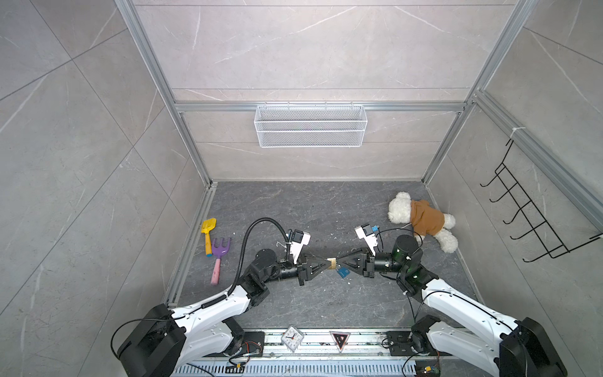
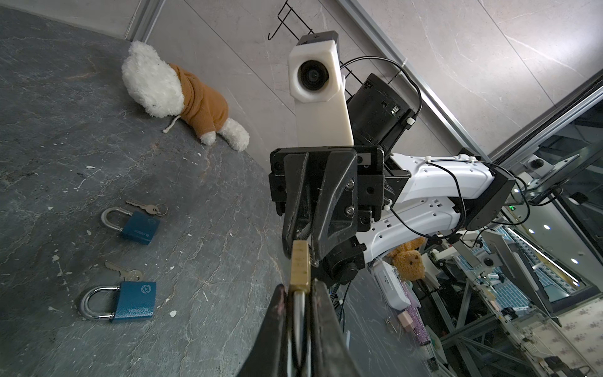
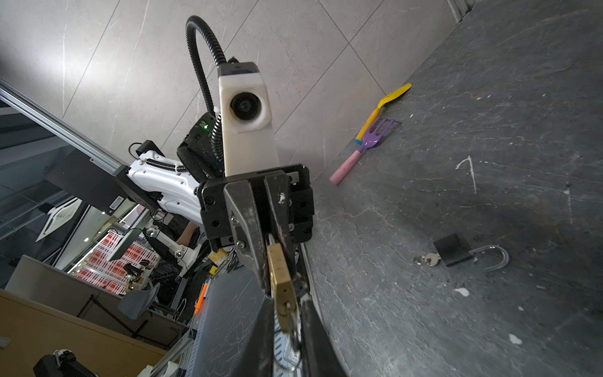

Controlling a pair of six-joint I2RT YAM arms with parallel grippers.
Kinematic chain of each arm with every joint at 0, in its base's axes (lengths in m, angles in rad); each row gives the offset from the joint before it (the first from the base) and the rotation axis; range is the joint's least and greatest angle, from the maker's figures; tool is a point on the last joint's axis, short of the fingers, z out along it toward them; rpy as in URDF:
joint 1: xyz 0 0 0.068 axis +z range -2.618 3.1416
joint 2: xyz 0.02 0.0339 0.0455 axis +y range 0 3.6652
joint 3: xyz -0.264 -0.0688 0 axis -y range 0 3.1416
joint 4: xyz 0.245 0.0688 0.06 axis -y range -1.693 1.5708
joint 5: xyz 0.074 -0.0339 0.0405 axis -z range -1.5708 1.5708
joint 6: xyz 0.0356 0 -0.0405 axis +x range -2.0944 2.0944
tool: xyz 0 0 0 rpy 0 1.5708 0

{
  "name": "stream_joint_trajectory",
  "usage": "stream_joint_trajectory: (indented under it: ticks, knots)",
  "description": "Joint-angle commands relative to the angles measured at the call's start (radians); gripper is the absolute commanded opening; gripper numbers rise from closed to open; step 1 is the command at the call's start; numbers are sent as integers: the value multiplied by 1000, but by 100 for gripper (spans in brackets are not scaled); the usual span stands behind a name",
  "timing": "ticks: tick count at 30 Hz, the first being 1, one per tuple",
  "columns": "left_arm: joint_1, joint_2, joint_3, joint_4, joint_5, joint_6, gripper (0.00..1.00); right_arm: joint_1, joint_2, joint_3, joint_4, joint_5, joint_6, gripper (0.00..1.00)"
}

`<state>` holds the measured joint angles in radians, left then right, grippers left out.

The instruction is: Lock with the key

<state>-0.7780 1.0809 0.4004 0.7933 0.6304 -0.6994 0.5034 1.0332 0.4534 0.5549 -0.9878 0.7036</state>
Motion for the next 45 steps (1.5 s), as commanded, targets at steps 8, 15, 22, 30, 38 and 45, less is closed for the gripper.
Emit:
stream_joint_trajectory:
  ticks: [8,15,22,30,38,45]
  knots:
    - [6,-33,27,38,0,36,0,-5,24,-28,98,-22,42,16]
    - [6,-23,25,36,-10,44,0,-2,28,-36,122,-29,58,6]
    - [6,-23,22,25,-24,56,0,-3,18,-41,121,-31,59,0]
    - [19,-43,27,1,-15,58,0,-10,10,-43,90,-36,24,0]
    - [32,-58,30,-26,16,57,0,-35,-19,-70,114,-37,22,0]
    - [52,-83,12,-25,12,46,0,-51,-50,-85,121,-46,25,0]
